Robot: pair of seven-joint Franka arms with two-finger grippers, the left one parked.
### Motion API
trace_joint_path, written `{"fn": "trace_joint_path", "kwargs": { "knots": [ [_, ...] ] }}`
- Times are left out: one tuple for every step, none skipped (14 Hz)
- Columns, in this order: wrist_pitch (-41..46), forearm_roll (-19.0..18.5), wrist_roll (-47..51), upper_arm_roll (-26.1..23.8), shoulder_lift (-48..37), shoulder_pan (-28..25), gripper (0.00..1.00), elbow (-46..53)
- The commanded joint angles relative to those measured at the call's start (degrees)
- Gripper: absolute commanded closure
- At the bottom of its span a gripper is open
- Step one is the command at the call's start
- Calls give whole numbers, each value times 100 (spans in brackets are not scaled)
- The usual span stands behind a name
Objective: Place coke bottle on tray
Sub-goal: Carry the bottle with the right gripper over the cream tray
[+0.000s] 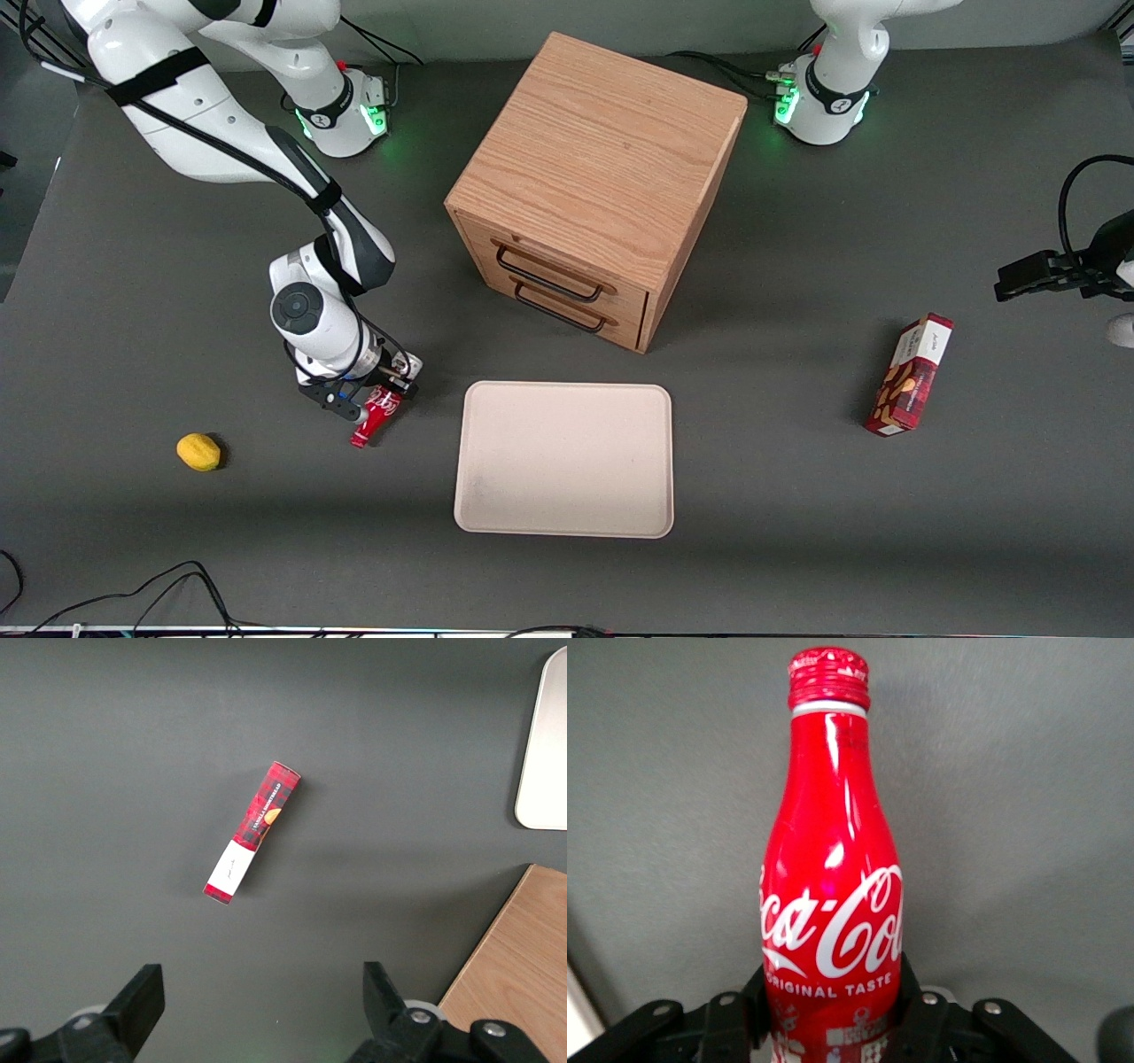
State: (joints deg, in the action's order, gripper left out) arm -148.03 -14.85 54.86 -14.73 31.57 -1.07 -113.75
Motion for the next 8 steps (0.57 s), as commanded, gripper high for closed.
{"fn": "trace_joint_path", "kwargs": {
  "knots": [
    [922,-149,78,-178,-712,19,100,334],
    [1334,-132,69,-283,-818,27,100,623],
    [1852,-88,60,-380,-863,19,100,1026],
    [2266,-70,-10,-573,-872,19,100,1466],
    [2601,-70,-89,-679,-855,19,100,1922],
    [2917,-62,-220,-706,-785,-42,100,2432],
    [3251,-70,-413,-820,-654,-52,100,2898],
    [3446,-62,-667,-1038,-400,-52,100,3364]
  ]
}}
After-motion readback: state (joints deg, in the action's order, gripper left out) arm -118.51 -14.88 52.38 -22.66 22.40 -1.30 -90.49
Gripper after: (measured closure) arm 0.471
